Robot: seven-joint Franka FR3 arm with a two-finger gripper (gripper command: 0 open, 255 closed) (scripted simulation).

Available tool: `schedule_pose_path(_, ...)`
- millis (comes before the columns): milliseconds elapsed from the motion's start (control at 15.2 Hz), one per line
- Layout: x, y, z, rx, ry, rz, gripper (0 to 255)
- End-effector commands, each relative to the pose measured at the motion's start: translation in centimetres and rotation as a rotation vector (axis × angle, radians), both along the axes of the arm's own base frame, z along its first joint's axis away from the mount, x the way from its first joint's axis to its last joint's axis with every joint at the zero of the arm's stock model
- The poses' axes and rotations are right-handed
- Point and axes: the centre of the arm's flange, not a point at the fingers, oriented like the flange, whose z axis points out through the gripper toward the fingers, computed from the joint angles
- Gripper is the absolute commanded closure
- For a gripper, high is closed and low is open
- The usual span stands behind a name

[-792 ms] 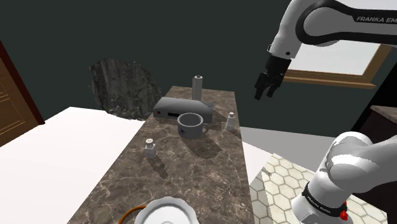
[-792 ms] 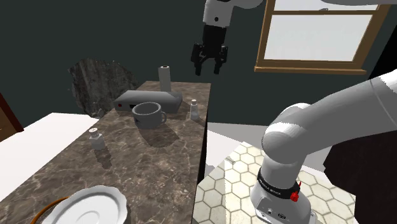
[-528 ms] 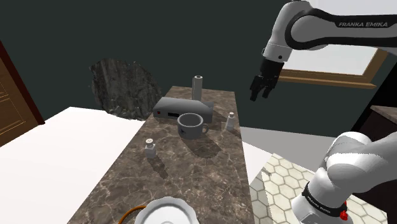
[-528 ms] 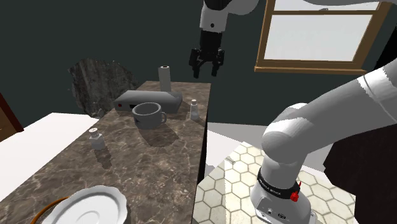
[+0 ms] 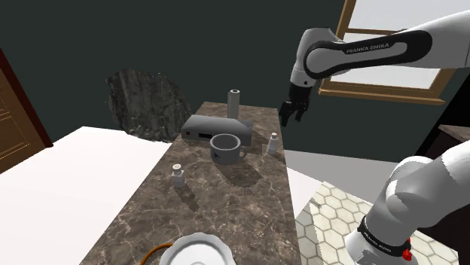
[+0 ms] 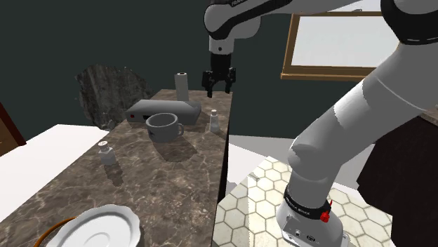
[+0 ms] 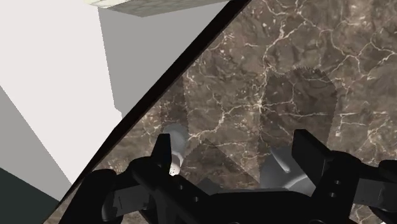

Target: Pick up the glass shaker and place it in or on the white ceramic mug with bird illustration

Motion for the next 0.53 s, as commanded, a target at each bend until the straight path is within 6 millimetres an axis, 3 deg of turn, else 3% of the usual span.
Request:
schedule_pose_path(0, 2.0, -0.8, -1.8, -0.019, 0.009, 0.002, 0)
schedule_pose_path(462, 8.6, -3.7, -7.6, -0.083, 0.041, 0.005, 0)
